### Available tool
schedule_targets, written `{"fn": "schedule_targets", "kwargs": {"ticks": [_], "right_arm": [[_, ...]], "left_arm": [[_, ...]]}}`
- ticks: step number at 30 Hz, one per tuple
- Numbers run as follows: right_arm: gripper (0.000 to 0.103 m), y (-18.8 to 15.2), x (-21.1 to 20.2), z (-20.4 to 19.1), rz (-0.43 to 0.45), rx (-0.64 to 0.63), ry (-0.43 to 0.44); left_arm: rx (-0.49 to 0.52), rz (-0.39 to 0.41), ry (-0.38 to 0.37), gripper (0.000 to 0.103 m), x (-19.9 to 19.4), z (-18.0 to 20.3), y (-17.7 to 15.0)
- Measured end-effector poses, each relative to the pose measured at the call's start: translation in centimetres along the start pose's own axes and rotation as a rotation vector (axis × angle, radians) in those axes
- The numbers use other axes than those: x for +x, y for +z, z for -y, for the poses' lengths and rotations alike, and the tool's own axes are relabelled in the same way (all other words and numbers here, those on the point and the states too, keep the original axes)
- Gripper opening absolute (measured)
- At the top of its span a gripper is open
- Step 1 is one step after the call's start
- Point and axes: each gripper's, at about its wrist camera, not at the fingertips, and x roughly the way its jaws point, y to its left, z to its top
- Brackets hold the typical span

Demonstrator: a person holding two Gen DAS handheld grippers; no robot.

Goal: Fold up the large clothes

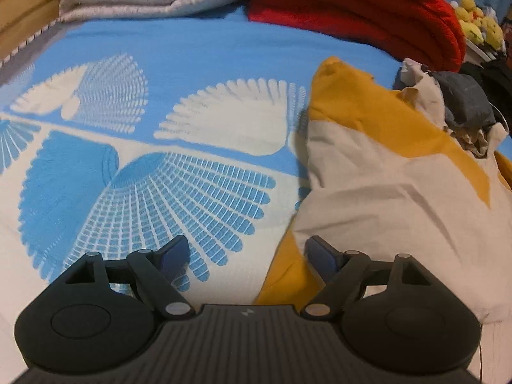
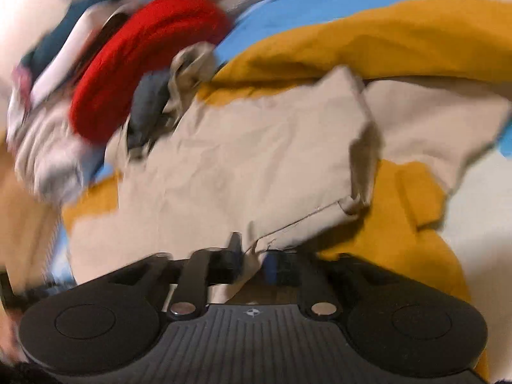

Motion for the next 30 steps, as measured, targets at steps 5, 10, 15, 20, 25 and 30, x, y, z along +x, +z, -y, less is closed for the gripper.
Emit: {"fn": "schedule_targets", "kwargs": {"ticks": [5,10,15,20,25,30], "right_arm": [[0.043,0.6,-2.6,-1.1,0.111,-0.168,-0.081],[0.016,0.7,-0.3,-1.3,0.098,-0.250,-0.154],[0.016,0.8,2.0,-2.2,0.109,-0.277,-0.163],[0.016,1.3,3.8,-2.7,0.140,-0.296,-0.178],[0.029,1.1,4.0,-3.3,0.140,-0.347,-0.179],[0.066,0.2,-1.1,-2.9,0.152,-0.359,-0.258]], "left_arm": [[0.028,0.123,-0.075,0.087,-2.7,1.6,1.2],[-0.002,0.214,-0.050,0.087,-0.6,3.9,5.4],[0.005,0.166,0.031,0.005,4.9,5.0,8.9],[0.062,0.187,0.239,0.006,9.8,5.3,8.9],[-0.062,0.218,0.179,0.035,7.9,2.7,8.8],[-0.026,0.263,0.095,0.080,1.1,2.9,7.1]]}}
